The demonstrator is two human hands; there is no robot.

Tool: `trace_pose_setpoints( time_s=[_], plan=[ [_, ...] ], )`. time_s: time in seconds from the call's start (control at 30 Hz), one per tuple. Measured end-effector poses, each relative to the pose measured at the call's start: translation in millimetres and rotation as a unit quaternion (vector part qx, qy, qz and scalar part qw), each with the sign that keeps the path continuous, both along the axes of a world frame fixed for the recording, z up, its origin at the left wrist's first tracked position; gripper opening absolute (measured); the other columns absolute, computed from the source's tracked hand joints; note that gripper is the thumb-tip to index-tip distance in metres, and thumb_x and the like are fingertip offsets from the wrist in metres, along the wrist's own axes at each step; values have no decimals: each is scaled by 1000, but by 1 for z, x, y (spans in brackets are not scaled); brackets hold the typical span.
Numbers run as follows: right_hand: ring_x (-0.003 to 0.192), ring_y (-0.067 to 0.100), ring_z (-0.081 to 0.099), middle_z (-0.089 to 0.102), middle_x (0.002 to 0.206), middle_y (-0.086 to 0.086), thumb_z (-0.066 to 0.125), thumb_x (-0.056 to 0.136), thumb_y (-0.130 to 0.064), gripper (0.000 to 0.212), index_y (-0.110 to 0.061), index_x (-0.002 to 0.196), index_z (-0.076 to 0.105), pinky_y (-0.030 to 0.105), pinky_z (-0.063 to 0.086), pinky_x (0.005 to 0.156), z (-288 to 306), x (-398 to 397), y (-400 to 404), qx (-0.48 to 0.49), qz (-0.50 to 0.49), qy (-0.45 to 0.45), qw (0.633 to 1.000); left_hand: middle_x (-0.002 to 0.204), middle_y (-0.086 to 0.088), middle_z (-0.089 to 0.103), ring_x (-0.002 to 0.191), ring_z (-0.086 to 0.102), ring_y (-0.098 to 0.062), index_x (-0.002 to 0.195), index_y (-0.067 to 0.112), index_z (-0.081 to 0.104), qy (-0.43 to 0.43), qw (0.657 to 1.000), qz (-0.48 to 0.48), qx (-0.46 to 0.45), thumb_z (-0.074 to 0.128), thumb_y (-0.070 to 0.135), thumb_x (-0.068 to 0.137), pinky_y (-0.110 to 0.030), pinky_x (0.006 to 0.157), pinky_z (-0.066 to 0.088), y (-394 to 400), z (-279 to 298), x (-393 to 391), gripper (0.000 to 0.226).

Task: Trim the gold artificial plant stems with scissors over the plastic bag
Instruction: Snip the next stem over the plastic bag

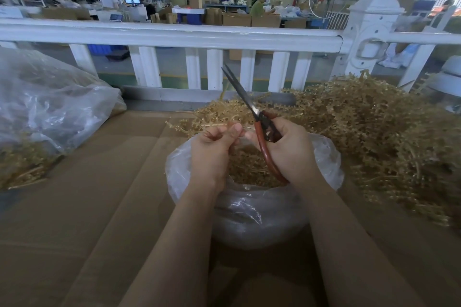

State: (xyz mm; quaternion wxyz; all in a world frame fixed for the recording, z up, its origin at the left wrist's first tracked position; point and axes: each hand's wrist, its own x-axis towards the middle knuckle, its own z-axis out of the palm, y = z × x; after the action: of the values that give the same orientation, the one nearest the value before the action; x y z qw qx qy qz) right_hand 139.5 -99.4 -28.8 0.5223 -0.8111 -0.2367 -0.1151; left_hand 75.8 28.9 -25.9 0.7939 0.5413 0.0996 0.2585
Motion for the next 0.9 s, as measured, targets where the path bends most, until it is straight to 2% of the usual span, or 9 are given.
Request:
trace_pose_setpoints(
  time_s=[0.07, 0.1, 0.2, 0.33, 0.43, 0.53, 0.63, 0.73, 0.9],
  plan=[
    [73, -11, 61, 63, 74, -37, 63, 60, -83, 45, -41, 78, 62, 13, 39, 56, 1, -3, -2, -58, -18, -22, 998, 67, 2, 70, 59, 64, -1, 78, 6, 65, -17, 999, 23, 42, 64, 3, 93, -14, 58, 50, 0, 0, 0, 15],
    [77, -10, 61, 64, 77, -34, 60, 59, -86, 50, -42, 83, 60, 15, 40, 59, -1, -3, -3, -83, -24, -36, 996, 73, 0, 69, 62, 64, 1, 80, 4, 64, -21, 997, 33, 64, 61, 3, 95, -13, 59, 49, 1, -1, 0, 14],
    [81, -1, 61, 65, 81, -23, 58, 65, -86, 54, -44, 97, 55, 19, 43, 65, -6, -1, -5, -137, -28, -77, 987, 76, 1, 63, 61, 58, 6, 89, -2, 62, -27, 991, 60, 113, 56, 4, 98, -9, 58, 46, 4, -3, 0, 13],
    [78, 1, 58, 66, 85, -19, 63, 73, -79, 47, -39, 98, 57, 8, 36, 62, -10, 2, -7, -173, -33, -132, 975, 76, 2, 60, 63, 53, 5, 86, 3, 60, -37, 983, 76, 163, 51, 2, 100, -9, 64, 43, 9, -5, 3, 16],
    [76, 2, 56, 64, 83, -18, 64, 74, -79, 48, -36, 95, 57, 8, 33, 58, -11, 4, -8, -193, -40, -140, 970, 70, 15, 62, 66, 55, 7, 83, 11, 61, -47, 981, 72, 172, 51, 1, 99, -8, 66, 42, 12, -6, 4, 21],
    [78, 1, 57, 64, 83, -19, 62, 72, -81, 48, -38, 93, 56, 9, 35, 59, -11, 3, -8, -196, -36, -137, 970, 66, 20, 63, 67, 56, 7, 80, 16, 62, -51, 981, 67, 174, 51, 0, 99, -8, 67, 42, 14, -7, 4, 26],
    [76, -4, 57, 63, 79, -22, 61, 71, -82, 45, -42, 89, 53, 13, 37, 58, -10, 2, -8, -195, -38, -126, 972, 65, 19, 61, 66, 53, 4, 79, 19, 63, -52, 982, 66, 168, 51, 1, 99, -10, 64, 42, 14, -7, 4, 29],
    [69, -13, 48, 56, 72, -27, 53, 68, -88, 45, -48, 88, 48, 16, 32, 53, -7, 0, -7, -206, -50, -124, 969, 67, 15, 59, 67, 49, -2, 81, 16, 63, -50, 983, 66, 165, 51, 3, 100, -13, 63, 40, 16, -8, 5, 26],
    [64, -12, 46, 60, 67, -22, 44, 65, -93, 56, -44, 89, 57, 15, 31, 51, -6, -1, -8, -209, -68, -136, 966, 67, 13, 54, 64, 45, -4, 83, 6, 59, -57, 985, 59, 152, 52, 5, 100, -17, 63, 38, 16, -8, 5, 19]
  ],
)
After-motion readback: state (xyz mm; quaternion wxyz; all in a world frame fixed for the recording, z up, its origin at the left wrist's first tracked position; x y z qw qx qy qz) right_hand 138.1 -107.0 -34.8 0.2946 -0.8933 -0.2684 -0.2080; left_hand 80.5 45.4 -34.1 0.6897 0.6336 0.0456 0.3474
